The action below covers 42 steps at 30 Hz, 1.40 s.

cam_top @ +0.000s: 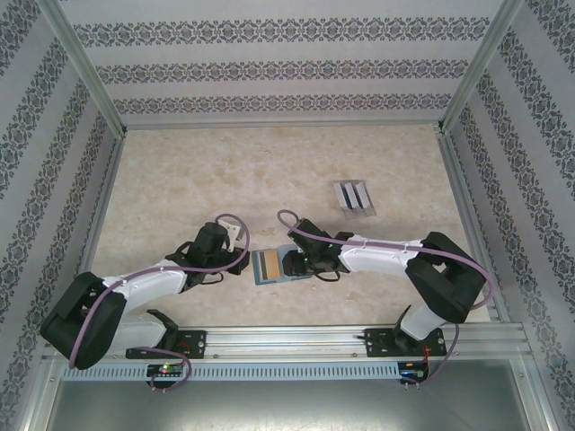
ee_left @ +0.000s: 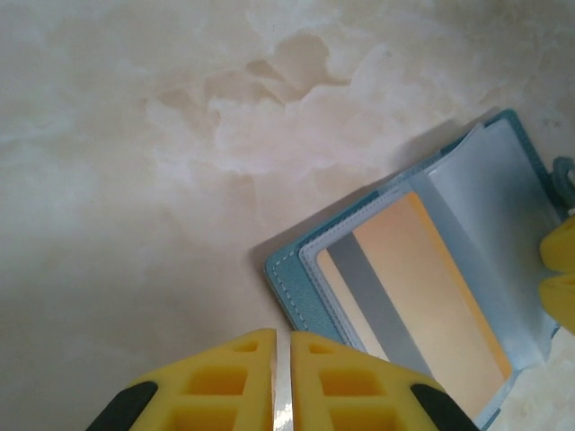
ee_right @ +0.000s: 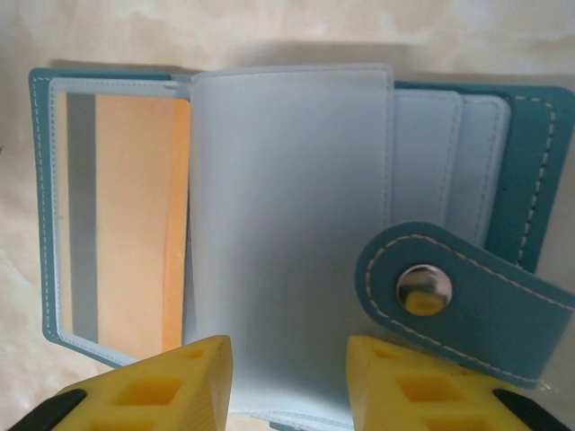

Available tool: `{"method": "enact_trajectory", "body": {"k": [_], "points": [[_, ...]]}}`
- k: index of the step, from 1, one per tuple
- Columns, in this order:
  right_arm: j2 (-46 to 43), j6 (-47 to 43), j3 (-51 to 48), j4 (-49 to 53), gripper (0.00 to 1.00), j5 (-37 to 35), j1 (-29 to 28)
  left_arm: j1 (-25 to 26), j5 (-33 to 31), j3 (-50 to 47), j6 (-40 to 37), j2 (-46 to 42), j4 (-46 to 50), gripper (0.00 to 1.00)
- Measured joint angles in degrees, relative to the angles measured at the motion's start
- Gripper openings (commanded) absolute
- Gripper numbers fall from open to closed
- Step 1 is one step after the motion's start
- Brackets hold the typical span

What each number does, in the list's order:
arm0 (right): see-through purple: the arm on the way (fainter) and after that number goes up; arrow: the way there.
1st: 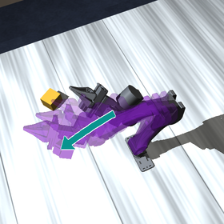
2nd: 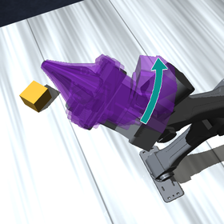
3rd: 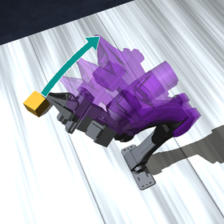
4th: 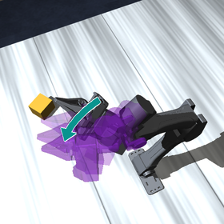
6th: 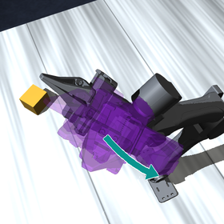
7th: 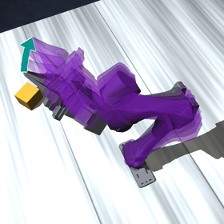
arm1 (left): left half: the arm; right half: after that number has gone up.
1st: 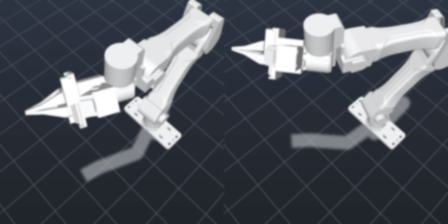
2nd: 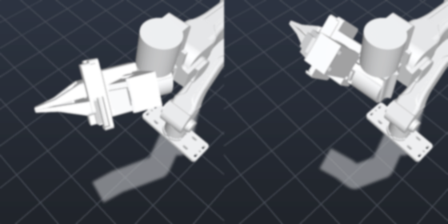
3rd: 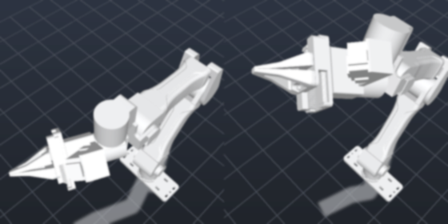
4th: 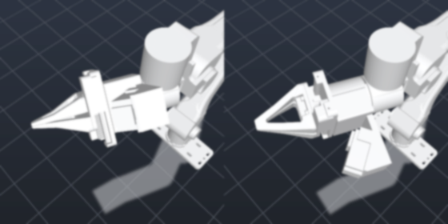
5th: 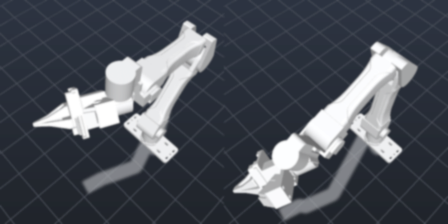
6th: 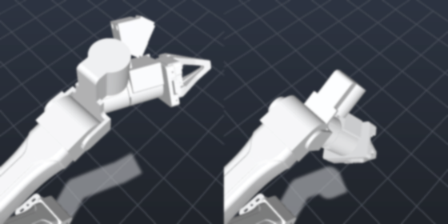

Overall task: Put the credit cards into the card holder
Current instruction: Flip over the card slot in the card holder.

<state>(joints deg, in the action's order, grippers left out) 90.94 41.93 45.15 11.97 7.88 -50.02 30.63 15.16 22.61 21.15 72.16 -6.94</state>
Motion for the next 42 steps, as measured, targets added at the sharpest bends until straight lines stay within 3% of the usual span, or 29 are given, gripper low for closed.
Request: {"method": "enact_trajectory", "body": {"k": [8, 24, 29, 34, 37, 42], "points": [[1.11, 1.60, 0.00, -3.69, 0.42, 2.38, 0.00, 0.13, 0.44, 0.04, 0.00, 3.72, 0.00, 0.14], [3.13, 6.16, -1.14, -22.05, 0.40, 13.22, -1.20, 0.17, -0.61, 1.31, 0.00, 4.98, 0.02, 0.14], [-7.32, 4.68, -4.76, -21.31, 0.45, 11.63, -1.20, 0.17, -1.88, 1.31, 0.02, 3.08, 0.00, 0.14], [-24.15, 2.25, -8.74, -17.22, 0.51, 3.67, -0.26, 0.17, -2.43, 1.18, 0.02, 1.38, -0.02, 0.14], [-30.60, 2.64, -13.22, -15.23, 0.51, 0.79, 3.10, 0.17, -2.62, 0.96, 0.02, 0.98, -0.04, 0.14], [-27.63, 3.34, -18.05, -10.82, 0.54, 2.16, 5.64, 0.17, -2.64, 0.70, 0.04, 0.85, -0.02, 0.16]]}}
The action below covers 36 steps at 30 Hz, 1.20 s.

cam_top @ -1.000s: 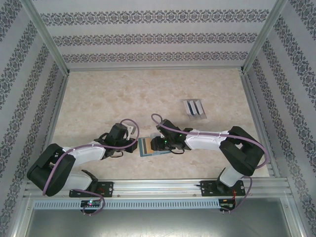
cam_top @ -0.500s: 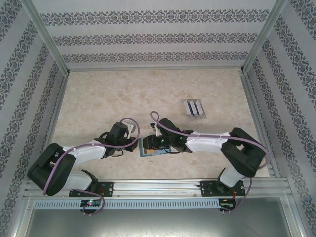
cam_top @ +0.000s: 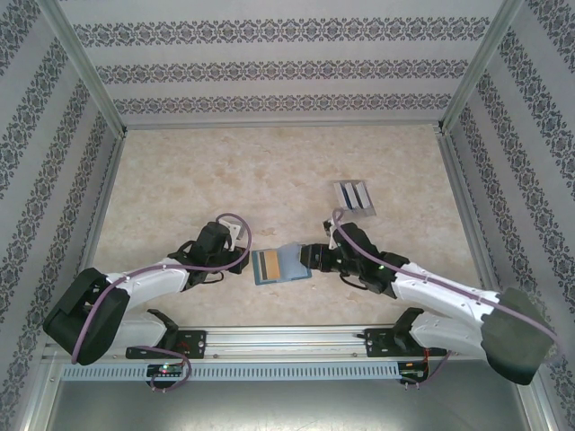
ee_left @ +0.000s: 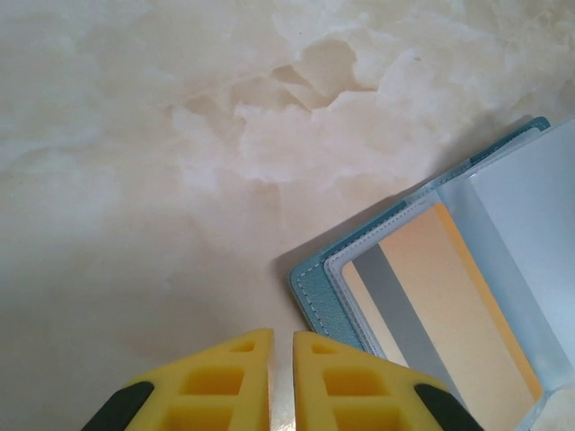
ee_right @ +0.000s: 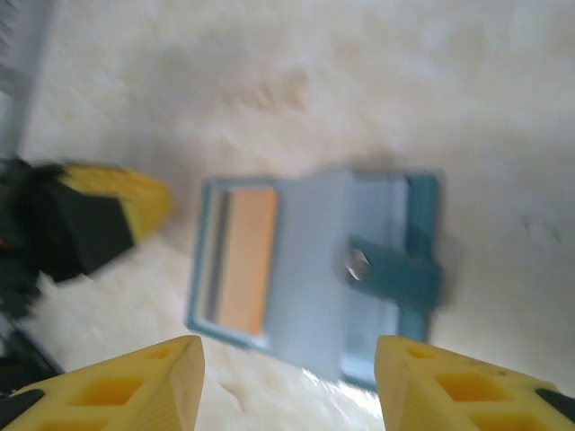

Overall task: Put the credit cards into the card holder
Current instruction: Flip over the card slot in the card holder.

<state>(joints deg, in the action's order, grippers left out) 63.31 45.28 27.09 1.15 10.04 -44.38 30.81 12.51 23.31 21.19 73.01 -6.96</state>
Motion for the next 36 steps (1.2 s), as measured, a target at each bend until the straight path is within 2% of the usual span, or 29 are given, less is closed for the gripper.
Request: {"method": "enact_trajectory", "body": {"k": [3, 6, 8, 20, 23, 25, 30, 36], "points": [[4.59, 0.04, -0.13, -0.20, 0.54, 2.49, -0.02, 0.00, 0.07, 0.00, 0.02, 0.02, -0.02, 0.20], [7.72, 0.68, -0.13, -1.38, 0.53, 4.35, -0.02, 0.00, 0.07, 0.00, 0.07, 0.04, -0.02, 0.31], [9.20, 0.92, -0.13, -2.64, 0.53, 5.09, -0.02, 0.00, 0.07, 0.00, 0.04, 0.07, -0.02, 0.33], [18.32, 0.57, 4.90, -6.84, 0.49, 9.99, -0.42, 0.00, -1.42, 0.00, 0.04, 0.17, 0.00, 0.35], [20.33, -0.94, 7.37, -6.49, 0.46, 10.88, -2.43, 0.00, -3.82, -0.15, 0.44, -0.57, 0.02, 0.37], [21.29, -2.43, 9.99, -5.99, 0.46, 10.82, -5.01, 0.00, -5.46, -1.03, 1.09, -2.19, -0.20, 0.35], [23.26, -6.01, 13.79, -6.88, 0.47, 11.47, -10.64, -0.87, -5.68, -3.96, 2.16, -4.35, -1.29, 0.40], [25.07, -8.46, 13.84, -6.45, 0.50, 12.76, -10.45, -2.43, -5.46, -4.13, 3.23, -4.35, -1.73, 0.40]]}}
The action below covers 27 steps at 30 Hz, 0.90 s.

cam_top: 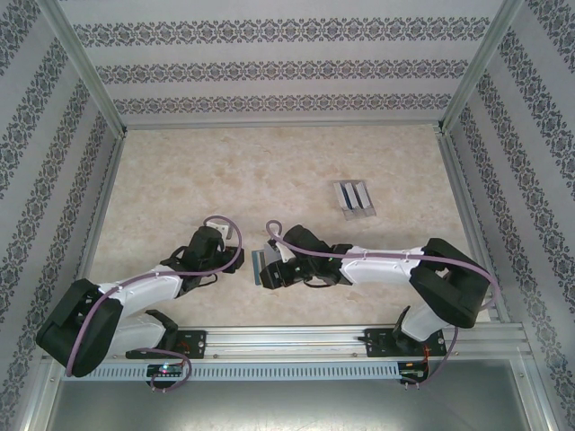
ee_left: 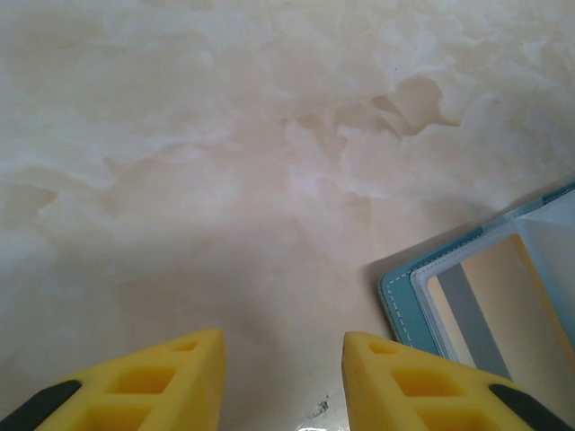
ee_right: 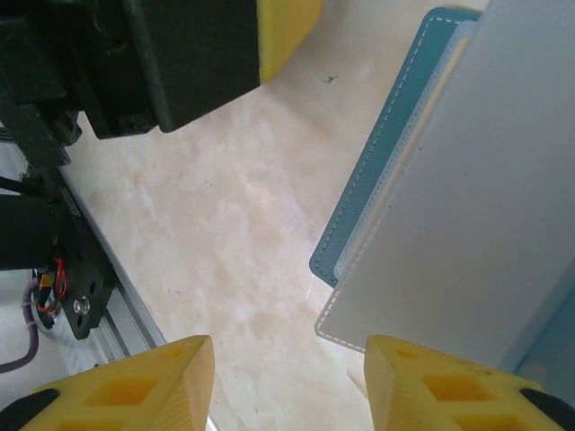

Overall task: Put the credit cards into the card holder
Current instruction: Flip over the card slot in the card holder.

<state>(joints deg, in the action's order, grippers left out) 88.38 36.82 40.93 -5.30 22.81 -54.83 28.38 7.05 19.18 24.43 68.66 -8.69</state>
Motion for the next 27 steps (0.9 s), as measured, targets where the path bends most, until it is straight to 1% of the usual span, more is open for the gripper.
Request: {"method": "enact_trajectory", "body": {"k": [2, 5, 8, 11, 15, 18, 23, 25, 27], "points": [[-1.09, -0.20, -0.13, 0.46, 0.50, 0.15, 1.46, 0.00, -0.02, 0.00, 0.04, 0.00, 0.02, 0.41], [-3.56, -0.26, -0.22, 0.55, 0.50, 0.59, 5.44, 0.00, -0.04, 0.00, 0.04, 0.00, 0.02, 0.41], [-4.22, -0.66, -0.15, 0.81, 0.51, 0.44, 7.87, 0.00, -0.07, 0.00, 0.04, 0.00, 0.02, 0.50], [-1.92, -0.61, 0.74, 1.27, 0.49, 0.46, 7.78, 0.00, -0.28, 0.00, 0.24, 0.00, 0.04, 0.52], [7.43, 0.28, 4.94, -0.55, 0.46, 1.22, 6.47, 0.00, -0.92, 0.00, 0.24, -0.22, 0.04, 0.53], [12.52, 0.94, 7.21, -1.53, 0.47, 2.25, 4.59, -0.02, -1.88, 0.00, 0.50, -0.59, 0.09, 0.59], [14.01, 1.16, 9.90, -2.97, 0.48, 3.56, 2.14, -1.29, -2.16, -0.07, 1.16, -1.05, 0.02, 0.64], [14.01, 1.36, 9.81, -3.39, 0.49, 3.87, 2.23, -1.95, -1.14, -0.20, 1.27, -1.05, 0.02, 0.68], [13.53, 1.36, 8.90, -3.85, 0.49, 3.89, 2.99, -2.21, 0.52, -0.20, 1.22, -1.03, -0.07, 0.70]]}}
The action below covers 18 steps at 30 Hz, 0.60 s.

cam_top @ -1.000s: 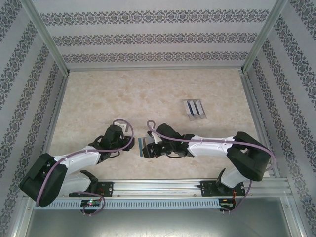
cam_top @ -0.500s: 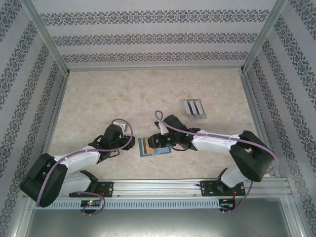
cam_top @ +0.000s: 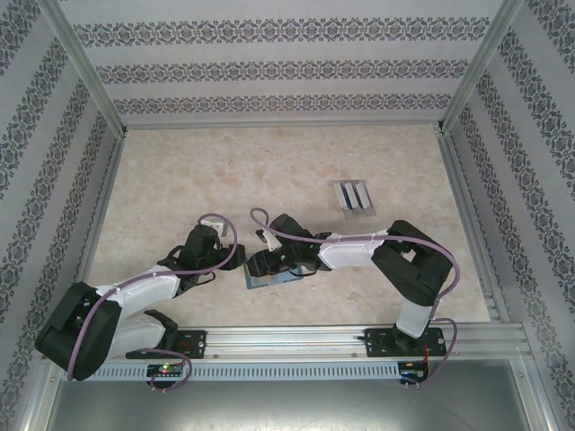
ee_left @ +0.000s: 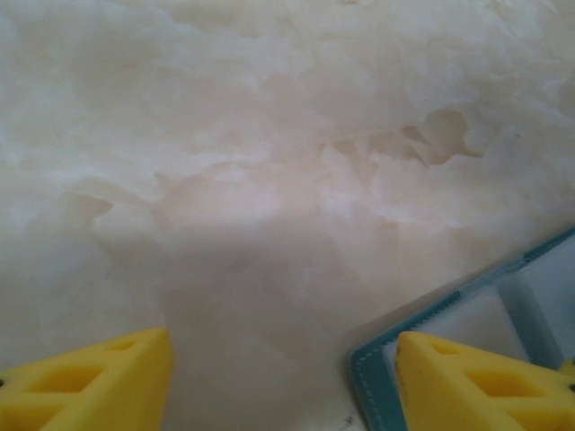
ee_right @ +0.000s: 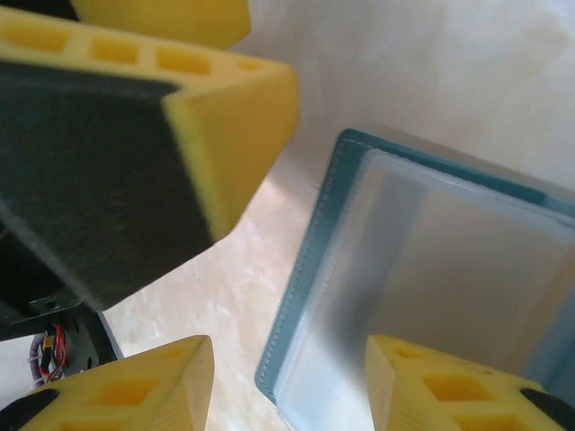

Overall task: Put the credit cards into the card holder
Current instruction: Flip over the card slot in the card holder, then pick up the credit card from the storage box.

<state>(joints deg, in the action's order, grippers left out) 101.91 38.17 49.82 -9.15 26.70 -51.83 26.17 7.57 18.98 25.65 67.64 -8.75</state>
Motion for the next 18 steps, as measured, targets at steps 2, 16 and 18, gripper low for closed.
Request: {"method": "enact_trajectory", "body": {"k": [2, 16, 18], "points": [[-1.18, 0.02, -1.25, 0.07, 0.50, -0.02, 1.07, 0.00, 1.88, -0.02, -0.17, 0.00, -0.46, 0.70], [-19.19, -11.91, 5.14, 22.18, 0.67, -12.15, 18.93, 0.00, 5.75, -0.02, -1.25, -0.11, -2.75, 0.71], [-19.98, -14.56, 8.85, 26.12, 0.69, -16.13, 22.25, 0.00, 5.66, -0.02, -1.25, -0.11, -2.78, 0.71]]}}
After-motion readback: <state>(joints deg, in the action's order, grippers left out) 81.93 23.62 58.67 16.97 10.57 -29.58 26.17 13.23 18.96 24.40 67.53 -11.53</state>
